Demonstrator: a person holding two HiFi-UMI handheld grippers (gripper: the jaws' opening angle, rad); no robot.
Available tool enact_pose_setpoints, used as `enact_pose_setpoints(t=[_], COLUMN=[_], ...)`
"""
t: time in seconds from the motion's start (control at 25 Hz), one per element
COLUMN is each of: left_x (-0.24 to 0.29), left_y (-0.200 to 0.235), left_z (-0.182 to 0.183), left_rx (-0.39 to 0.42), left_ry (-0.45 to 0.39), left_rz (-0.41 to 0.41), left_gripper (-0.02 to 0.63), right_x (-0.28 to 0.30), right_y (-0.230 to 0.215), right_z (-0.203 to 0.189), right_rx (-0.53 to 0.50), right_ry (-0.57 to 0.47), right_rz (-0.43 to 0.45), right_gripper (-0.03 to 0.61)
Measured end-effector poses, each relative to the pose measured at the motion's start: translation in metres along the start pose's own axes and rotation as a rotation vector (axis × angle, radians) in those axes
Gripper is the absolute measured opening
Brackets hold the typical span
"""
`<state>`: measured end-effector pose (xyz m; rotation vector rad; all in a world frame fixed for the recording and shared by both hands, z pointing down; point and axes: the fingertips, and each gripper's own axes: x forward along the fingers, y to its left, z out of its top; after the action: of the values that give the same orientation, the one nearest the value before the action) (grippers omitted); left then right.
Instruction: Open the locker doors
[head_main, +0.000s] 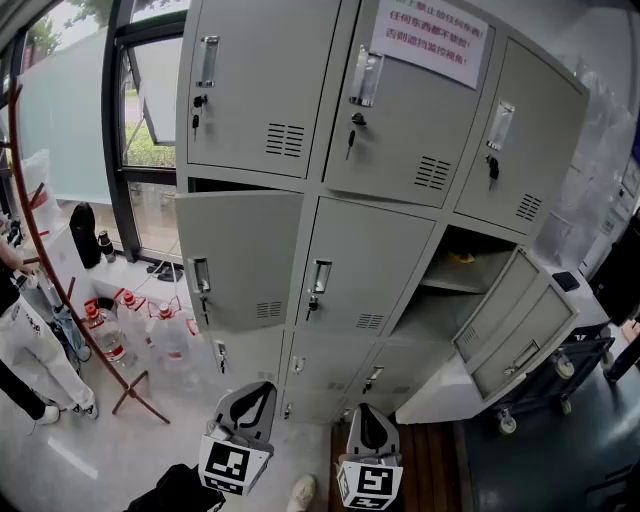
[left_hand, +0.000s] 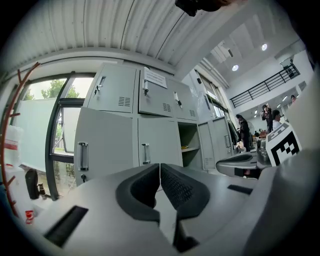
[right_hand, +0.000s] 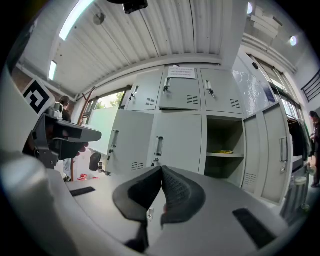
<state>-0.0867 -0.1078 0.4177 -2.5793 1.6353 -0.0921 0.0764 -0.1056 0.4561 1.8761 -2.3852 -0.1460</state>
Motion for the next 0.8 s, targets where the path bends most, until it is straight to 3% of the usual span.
enact_pose_setpoints(t=[0.28, 0.4, 0.56, 0.8], left_x=[0.017, 0.026, 0.041, 0.059], left_y=[0.004, 0.007, 0.015, 0.029], left_z=[0.007, 0.009, 0.013, 0.016], left_rx=[0.008, 0.013, 0.010, 0.016], left_ry=[-0.031, -0.005, -0.030, 0.006], left_rz=[0.008, 0.017, 0.042, 0.089], left_gripper=[0.026, 0.026, 0.026, 0.026], right_x=[0.017, 0.030, 0.052, 0.093], right_y=[-0.004, -0.008, -0.008, -0.004], right_z=[0.009, 0.013, 0.020, 0.030], right_rx=[0.000, 0.000, -0.002, -0.009], right_ry=[-0.012, -0.022, -0.038, -0.055], right_rz=[0.015, 0.027, 0.062, 0.130], right_gripper=[0.015, 0.015, 0.015, 0.015])
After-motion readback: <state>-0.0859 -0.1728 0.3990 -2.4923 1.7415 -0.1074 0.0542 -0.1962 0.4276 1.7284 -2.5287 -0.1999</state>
